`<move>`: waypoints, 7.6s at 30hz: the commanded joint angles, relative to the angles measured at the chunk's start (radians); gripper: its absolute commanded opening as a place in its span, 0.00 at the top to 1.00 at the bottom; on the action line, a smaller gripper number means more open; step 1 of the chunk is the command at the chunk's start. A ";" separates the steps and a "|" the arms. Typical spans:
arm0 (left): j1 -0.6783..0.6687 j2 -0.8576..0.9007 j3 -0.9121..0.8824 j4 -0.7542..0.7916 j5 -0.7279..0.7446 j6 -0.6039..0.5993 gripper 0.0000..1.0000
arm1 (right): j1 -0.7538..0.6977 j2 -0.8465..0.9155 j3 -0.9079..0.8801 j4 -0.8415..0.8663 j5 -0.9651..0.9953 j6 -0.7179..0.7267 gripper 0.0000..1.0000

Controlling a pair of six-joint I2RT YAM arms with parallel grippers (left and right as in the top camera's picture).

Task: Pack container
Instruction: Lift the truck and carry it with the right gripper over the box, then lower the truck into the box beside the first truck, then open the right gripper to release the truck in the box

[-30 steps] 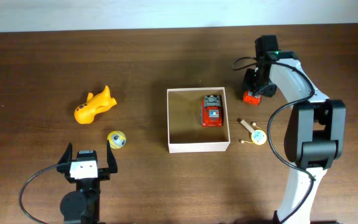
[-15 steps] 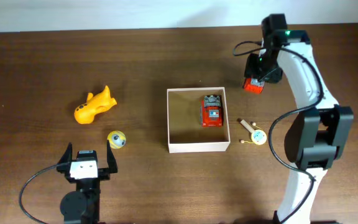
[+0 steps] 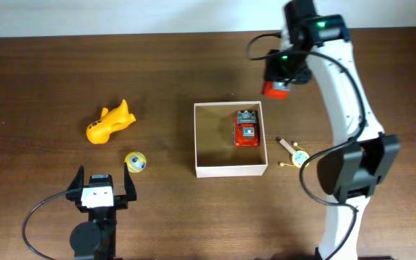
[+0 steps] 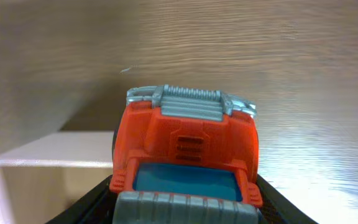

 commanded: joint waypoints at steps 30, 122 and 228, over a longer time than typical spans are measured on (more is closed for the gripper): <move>0.006 -0.009 -0.003 -0.002 0.008 0.010 0.01 | 0.394 -0.045 -0.071 -0.080 0.016 0.080 0.43; 0.006 -0.009 -0.003 -0.002 0.008 0.010 0.01 | 0.404 0.087 -0.138 0.243 0.024 0.171 0.30; 0.006 -0.009 -0.003 -0.002 0.008 0.010 0.01 | 0.380 0.068 -0.354 0.359 0.203 0.082 0.58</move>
